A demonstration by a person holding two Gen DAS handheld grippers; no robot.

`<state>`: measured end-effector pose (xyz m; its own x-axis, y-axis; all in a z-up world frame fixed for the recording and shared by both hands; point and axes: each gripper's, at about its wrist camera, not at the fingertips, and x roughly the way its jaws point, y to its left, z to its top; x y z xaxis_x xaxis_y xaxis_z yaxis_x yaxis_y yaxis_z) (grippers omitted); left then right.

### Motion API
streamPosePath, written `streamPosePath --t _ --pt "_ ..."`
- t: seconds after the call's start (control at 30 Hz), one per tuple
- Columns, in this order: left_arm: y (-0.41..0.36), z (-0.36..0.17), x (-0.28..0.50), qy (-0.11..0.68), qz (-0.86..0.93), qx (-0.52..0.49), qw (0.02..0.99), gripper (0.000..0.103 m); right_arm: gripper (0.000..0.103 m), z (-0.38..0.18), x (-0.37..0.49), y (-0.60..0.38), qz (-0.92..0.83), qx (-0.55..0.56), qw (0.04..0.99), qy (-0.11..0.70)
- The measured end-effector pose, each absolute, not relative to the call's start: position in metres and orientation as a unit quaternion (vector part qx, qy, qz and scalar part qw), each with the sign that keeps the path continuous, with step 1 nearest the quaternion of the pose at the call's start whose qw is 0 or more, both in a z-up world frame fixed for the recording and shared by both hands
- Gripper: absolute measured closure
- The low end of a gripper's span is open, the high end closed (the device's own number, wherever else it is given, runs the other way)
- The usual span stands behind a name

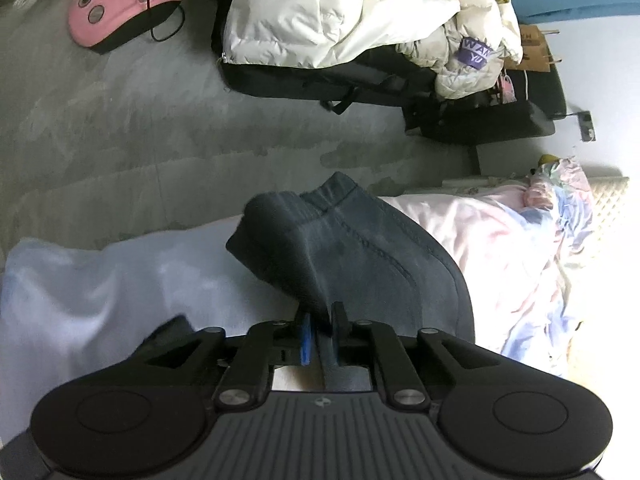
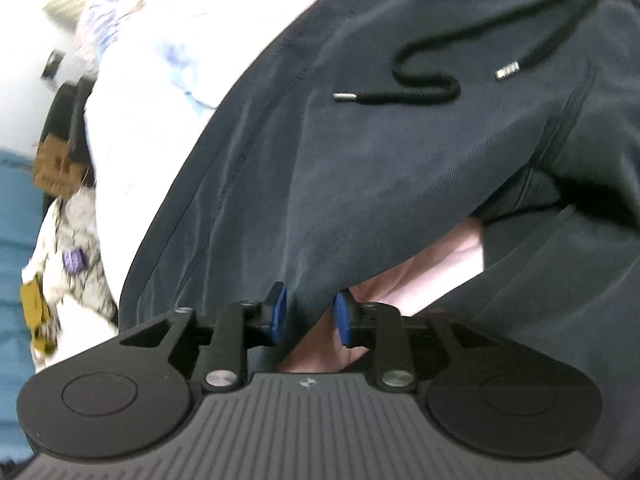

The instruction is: Fold clothes

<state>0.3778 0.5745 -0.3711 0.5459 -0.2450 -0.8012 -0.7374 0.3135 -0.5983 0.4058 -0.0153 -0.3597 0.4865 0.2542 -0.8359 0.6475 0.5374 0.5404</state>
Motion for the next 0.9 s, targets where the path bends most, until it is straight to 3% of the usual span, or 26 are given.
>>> streamPosePath --t 0.27,0.4,0.47,0.67,0.9 --pt "0.581 -0.336 0.293 0.381 0.201 -0.595 0.679 0.056 0.074 -0.321 0.372 -0.034 -0.094 0.390 0.759 0.512" --pt "0.580 -0.332 0.223 0.347 0.255 -0.626 0.651 0.046 0.074 -0.319 0.343 -0.058 -0.086 0.385 0.758 0.520" --pt "0.575 -0.333 0.186 0.329 0.286 -0.639 0.633 0.033 0.074 -0.321 0.330 -0.072 -0.081 0.386 0.756 0.522" --pt "0.540 -0.348 0.109 0.313 0.335 -0.664 0.591 0.031 0.070 -0.318 0.292 -0.111 -0.057 0.380 0.753 0.534" --pt "0.519 -0.384 0.114 0.311 0.311 -0.701 0.561 0.033 0.065 -0.307 0.250 -0.147 -0.085 0.366 0.753 0.540"
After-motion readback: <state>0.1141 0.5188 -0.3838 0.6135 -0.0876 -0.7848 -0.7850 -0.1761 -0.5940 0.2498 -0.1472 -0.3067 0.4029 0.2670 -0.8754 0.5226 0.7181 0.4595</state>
